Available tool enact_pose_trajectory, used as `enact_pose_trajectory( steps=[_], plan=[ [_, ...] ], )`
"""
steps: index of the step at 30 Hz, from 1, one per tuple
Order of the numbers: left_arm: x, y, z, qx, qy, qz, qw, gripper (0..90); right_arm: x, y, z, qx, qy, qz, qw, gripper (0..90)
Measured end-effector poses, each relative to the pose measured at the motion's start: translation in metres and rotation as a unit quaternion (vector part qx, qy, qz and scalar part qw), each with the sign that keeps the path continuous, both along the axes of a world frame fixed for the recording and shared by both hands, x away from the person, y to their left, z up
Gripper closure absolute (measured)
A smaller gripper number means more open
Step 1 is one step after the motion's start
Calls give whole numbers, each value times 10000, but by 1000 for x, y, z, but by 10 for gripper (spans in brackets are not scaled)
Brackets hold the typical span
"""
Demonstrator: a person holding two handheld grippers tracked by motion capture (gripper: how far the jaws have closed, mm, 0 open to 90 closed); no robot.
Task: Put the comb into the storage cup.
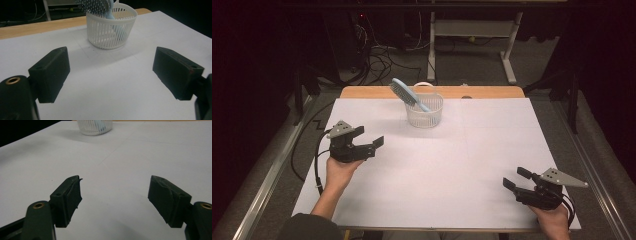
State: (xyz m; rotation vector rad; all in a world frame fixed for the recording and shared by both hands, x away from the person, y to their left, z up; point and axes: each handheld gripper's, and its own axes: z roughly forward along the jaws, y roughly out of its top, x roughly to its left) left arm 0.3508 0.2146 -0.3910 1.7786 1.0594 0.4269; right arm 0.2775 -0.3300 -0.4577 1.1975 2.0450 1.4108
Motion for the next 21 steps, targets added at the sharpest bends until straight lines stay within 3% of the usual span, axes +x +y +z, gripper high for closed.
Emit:
enact_pose_trajectory(
  steps=[21],
  plan=[
    [-10,3,-8,-40,13,-40,10000,138,0,0,0,-1,-3,-14,10000,270]
  ],
)
